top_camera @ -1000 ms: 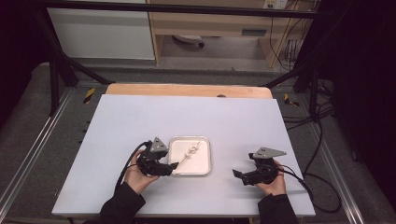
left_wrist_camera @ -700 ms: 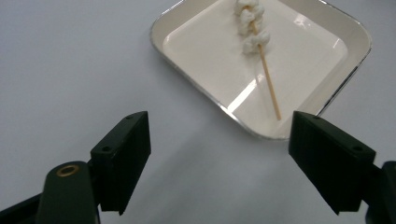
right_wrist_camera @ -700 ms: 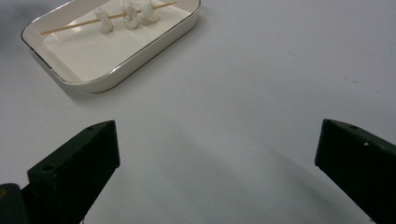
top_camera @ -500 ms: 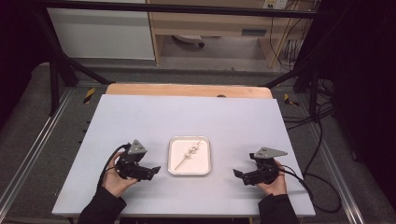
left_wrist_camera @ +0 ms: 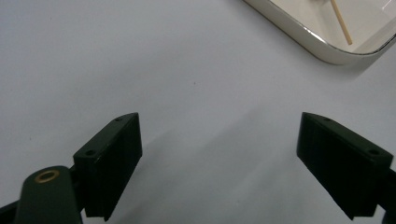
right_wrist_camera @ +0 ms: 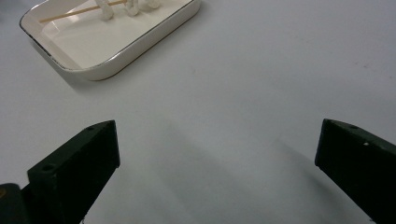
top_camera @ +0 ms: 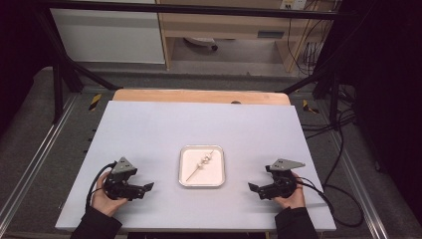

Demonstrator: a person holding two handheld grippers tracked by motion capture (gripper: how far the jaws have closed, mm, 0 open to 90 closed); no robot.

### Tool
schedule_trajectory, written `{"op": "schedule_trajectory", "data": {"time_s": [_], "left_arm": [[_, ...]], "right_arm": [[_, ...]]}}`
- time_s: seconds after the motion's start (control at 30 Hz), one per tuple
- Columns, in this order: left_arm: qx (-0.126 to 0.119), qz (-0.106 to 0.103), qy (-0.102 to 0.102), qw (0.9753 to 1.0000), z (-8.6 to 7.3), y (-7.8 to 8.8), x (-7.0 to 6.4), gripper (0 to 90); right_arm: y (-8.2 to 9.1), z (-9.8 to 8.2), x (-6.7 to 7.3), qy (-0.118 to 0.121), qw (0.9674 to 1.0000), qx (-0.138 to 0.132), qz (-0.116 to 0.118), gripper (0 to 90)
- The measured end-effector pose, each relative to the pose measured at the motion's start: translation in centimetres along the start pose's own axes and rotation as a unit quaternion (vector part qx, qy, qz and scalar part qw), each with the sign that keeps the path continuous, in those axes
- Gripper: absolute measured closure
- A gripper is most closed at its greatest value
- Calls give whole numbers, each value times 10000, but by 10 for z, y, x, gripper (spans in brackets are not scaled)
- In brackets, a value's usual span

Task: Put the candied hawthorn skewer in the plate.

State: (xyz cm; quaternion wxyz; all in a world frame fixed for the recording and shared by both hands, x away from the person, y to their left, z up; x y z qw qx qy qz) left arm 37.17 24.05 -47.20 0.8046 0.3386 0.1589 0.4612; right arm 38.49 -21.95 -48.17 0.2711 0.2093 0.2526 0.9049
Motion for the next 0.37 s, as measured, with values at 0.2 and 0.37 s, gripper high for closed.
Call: {"op": "schedule_trajectory", "data": {"time_s": [0.2,0.37], "left_arm": [[-90,-62,27,9999,-7,3,2,140],[-78,-90,20,9999,-8,2,0,143]], "right_arm": [[0,-2,1,9,10000,66,22,5],[-3,-3,1,-9,9999,106,31,5]]}}
Point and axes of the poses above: each handheld gripper's, and its own axes: y roughly backward along the jaws, z roughly out of its top, x roughly to its left, the point moved 4 cm from there along -y, roughly forward along the jaws, and after that the axes turned 11 degrees about z, right-handed, at the moved point
